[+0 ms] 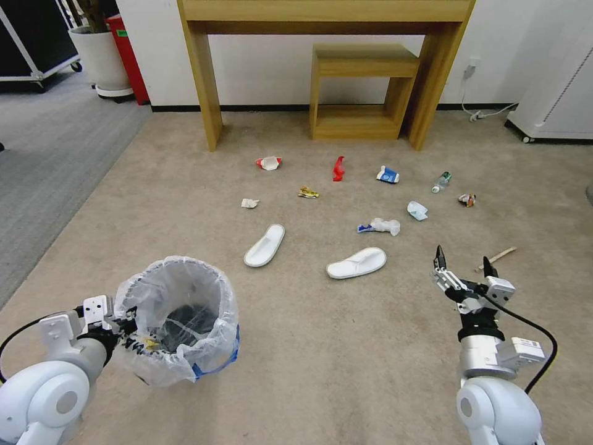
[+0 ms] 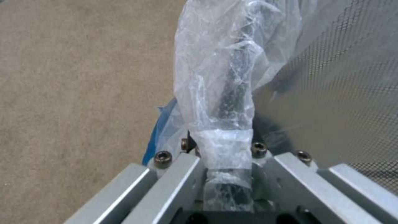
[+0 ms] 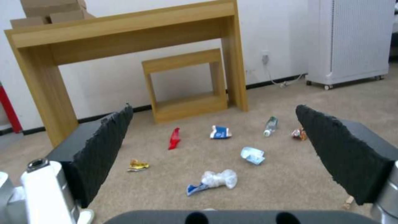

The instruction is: Pick up the trash bin and place the garbage on the floor into it.

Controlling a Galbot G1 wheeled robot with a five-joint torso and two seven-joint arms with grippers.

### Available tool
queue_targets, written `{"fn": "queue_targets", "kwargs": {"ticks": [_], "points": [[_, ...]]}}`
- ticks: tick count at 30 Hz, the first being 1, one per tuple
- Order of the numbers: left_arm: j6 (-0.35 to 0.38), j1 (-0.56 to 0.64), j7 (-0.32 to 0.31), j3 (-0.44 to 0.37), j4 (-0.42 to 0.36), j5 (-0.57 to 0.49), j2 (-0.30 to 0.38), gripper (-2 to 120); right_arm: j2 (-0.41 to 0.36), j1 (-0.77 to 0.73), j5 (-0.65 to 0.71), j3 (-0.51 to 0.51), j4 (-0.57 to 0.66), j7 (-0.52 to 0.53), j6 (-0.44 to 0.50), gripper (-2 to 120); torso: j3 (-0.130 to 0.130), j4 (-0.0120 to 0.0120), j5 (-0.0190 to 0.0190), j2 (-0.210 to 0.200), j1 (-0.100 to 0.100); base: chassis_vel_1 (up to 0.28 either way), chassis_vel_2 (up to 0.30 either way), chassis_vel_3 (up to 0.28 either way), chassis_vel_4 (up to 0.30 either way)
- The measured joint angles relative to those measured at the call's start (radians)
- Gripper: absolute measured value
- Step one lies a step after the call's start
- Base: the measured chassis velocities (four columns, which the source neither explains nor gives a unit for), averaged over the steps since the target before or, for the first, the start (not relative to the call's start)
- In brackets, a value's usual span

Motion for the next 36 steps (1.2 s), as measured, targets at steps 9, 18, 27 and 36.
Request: {"fn": "queue_targets", "kwargs": {"ticks": [9,18,27,36], "points": [[0.0,-0.001,0.002,0.003,-0.006,0.006,-0.009,1,-0.001,-0.008,-0.028,0.01,0.015,-0.01,0.002,100,0.0,0.0,0.0,0.0,0.0,0.0,0.0,0.0,0.0],[-0.002,-0.006,0.004,0.002,0.001,0.011,-0.014,1,-0.001,-0.015,-0.04,0.01,0.018,-0.031,-0.001,100,0.0,0.0,0.0001,0.0,0.0,-0.016,0.01,0.013,-0.011],[-0.004,-0.009,0.005,-0.005,0.022,0.008,-0.008,1,0.001,-0.01,-0.039,0.008,0.013,-0.032,-0.003,100,0.0,0.0,0.0001,0.0,0.0,-0.158,0.16,0.148,-0.147],[-0.008,-0.02,0.005,-0.001,0.042,0.008,-0.007,1,0.002,0.002,-0.039,0.003,-0.005,-0.032,-0.001,100,0.0,0.0001,0.0,0.0,0.0,-0.129,0.125,0.124,-0.121]]}}
